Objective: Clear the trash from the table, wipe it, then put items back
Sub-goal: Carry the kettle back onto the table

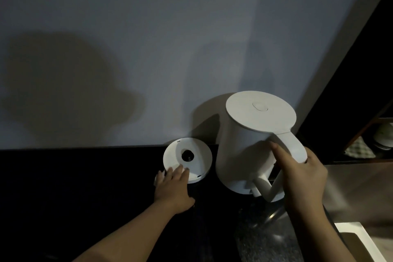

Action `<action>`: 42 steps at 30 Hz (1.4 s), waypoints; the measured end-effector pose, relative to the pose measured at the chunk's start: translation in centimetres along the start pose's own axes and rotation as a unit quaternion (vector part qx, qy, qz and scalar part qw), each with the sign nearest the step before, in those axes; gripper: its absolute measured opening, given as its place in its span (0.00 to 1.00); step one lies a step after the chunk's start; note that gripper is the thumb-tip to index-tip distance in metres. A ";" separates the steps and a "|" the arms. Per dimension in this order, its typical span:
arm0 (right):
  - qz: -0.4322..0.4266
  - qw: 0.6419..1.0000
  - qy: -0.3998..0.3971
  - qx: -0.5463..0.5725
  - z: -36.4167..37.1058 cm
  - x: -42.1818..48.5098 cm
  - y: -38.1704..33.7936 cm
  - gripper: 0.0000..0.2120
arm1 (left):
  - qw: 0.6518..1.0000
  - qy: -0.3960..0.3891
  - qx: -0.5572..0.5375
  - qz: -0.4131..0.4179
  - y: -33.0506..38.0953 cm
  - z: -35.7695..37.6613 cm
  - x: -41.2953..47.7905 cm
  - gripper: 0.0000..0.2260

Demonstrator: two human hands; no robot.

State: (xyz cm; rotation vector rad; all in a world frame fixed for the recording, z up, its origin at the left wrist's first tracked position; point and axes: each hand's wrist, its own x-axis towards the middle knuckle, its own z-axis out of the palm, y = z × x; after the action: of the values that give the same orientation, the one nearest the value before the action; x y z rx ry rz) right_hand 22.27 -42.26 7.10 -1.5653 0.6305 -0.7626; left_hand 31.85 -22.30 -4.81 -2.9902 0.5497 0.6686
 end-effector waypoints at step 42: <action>-0.010 0.993 -0.081 0.080 4.6 3.6 -0.5 0.09 | 0.605 0.029 -0.795 0.016 2.2 -7.2 1.1 0.21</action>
State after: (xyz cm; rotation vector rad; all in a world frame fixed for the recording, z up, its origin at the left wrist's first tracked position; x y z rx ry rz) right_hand 28.10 -42.00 7.69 -1.4709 0.4253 -0.6762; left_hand 34.93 -25.50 1.38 -4.5080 -0.3622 1.8328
